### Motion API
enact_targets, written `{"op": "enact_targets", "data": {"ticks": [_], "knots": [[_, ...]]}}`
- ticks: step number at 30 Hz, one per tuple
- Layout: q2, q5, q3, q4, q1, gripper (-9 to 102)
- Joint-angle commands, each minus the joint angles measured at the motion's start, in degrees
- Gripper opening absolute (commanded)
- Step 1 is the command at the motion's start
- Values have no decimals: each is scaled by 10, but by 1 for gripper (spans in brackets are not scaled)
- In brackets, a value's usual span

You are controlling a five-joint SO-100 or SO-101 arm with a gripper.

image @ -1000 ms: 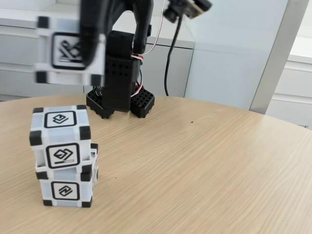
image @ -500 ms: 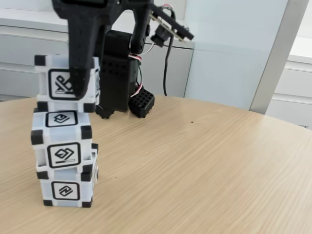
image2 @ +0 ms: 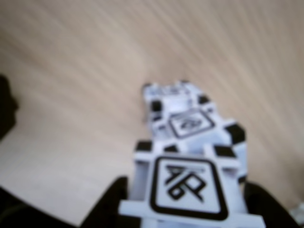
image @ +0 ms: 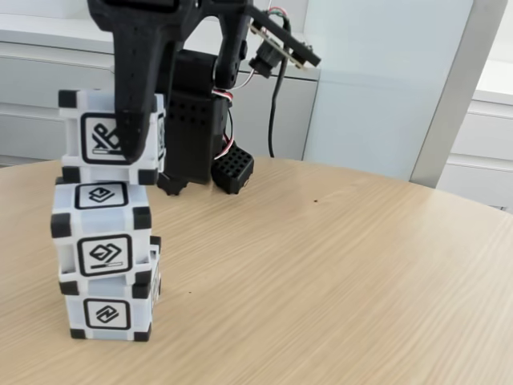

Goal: Stack cubes from left to right.

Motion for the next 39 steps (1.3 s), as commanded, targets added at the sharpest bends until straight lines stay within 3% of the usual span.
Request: {"op": "enact_targets", "data": {"ticks": [1, 32, 39], "knots": [[21, 8, -41, -5, -3, 0], [11, 34, -69, -7, 9, 0], [7, 30, -61, -57, 19, 0]]}}
